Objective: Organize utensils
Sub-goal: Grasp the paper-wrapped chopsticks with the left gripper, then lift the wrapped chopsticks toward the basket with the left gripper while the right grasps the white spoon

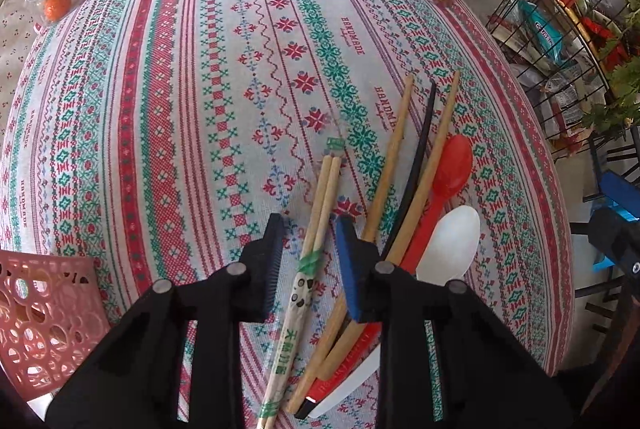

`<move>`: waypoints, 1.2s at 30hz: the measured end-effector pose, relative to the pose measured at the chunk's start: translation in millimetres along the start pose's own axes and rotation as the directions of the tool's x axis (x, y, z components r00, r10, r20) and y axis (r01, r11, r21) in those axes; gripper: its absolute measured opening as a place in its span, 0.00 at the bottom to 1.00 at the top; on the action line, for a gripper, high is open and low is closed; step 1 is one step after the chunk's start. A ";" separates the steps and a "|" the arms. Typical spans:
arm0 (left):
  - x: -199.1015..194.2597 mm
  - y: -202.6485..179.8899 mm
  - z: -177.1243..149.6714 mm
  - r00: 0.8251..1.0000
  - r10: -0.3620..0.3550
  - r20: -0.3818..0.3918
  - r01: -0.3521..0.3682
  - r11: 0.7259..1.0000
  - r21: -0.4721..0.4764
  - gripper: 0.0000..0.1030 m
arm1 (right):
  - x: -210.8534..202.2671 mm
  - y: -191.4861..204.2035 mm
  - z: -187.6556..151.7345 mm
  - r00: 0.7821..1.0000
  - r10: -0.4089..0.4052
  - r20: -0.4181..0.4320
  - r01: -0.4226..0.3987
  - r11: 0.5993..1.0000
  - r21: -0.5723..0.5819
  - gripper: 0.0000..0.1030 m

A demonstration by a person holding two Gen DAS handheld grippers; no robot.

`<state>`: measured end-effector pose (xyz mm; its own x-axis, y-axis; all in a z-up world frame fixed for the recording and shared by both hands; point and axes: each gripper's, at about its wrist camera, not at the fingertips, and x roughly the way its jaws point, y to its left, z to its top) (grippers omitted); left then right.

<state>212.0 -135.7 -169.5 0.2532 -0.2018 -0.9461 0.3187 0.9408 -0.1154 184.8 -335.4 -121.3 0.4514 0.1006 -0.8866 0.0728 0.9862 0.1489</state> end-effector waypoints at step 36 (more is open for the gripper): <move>-156.4 58.6 -98.9 0.919 -0.094 0.384 0.088 0.996 0.032 0.09 | 76.7 31.7 -15.7 0.966 0.204 -0.157 -0.203 0.979 0.026 0.43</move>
<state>100.7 -22.0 -58.1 0.5535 -0.3781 -0.7421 0.3686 0.9102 -0.1888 207.7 -294.3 -191.4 0.3116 0.3191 -0.8950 0.0026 0.9416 0.3366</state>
